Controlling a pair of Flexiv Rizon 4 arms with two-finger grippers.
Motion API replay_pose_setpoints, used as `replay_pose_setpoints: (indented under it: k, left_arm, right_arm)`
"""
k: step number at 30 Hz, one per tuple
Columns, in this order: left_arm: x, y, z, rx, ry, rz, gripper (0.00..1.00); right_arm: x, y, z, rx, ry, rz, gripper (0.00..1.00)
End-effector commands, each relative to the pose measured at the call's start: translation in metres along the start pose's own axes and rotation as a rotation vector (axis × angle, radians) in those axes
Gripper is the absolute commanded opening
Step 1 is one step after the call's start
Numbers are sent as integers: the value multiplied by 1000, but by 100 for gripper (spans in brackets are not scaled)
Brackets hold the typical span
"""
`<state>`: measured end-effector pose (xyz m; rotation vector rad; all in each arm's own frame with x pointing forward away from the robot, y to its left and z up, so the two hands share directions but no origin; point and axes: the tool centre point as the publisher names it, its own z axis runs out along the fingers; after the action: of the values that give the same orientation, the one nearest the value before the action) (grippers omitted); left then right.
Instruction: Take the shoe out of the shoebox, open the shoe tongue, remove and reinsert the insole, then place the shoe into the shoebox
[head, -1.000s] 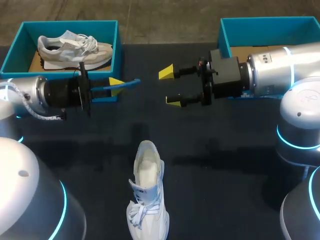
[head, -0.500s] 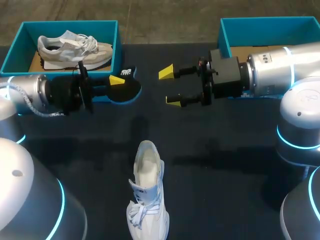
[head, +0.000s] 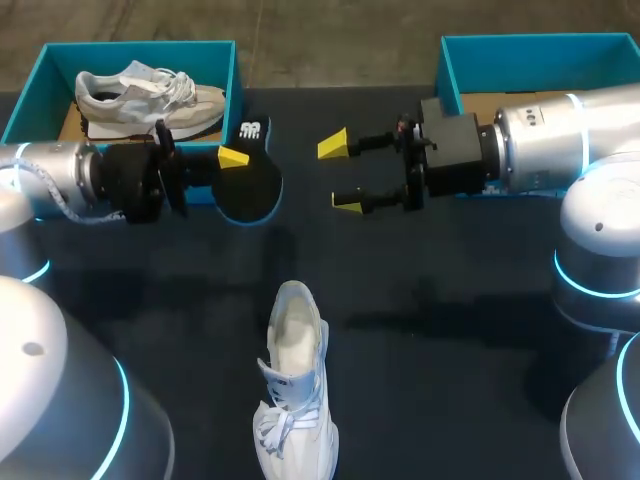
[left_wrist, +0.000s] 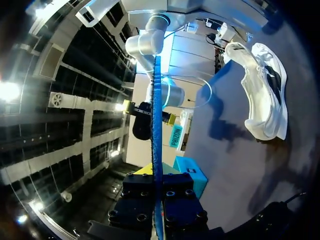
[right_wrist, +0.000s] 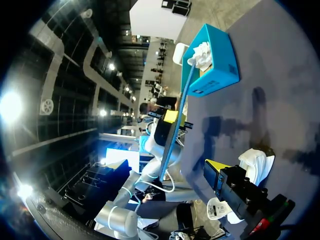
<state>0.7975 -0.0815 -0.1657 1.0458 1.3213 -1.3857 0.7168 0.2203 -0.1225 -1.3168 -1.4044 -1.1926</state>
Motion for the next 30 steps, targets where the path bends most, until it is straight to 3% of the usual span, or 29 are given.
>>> replay_pose_setpoints:
  k: [1, 26, 30]
  left_arm:
    - [-7, -8, 1, -9, 19, 46, 0]
    - [-7, -9, 3, -4, 36, 115, 0]
    - [0, -10, 8, -8, 21, 122, 0]
  right_arm:
    - [-1, 0, 2, -3, 2, -1, 100]
    - [-1, 0, 2, -3, 2, -1, 100]
    - [-1, 0, 2, -3, 2, -1, 100]
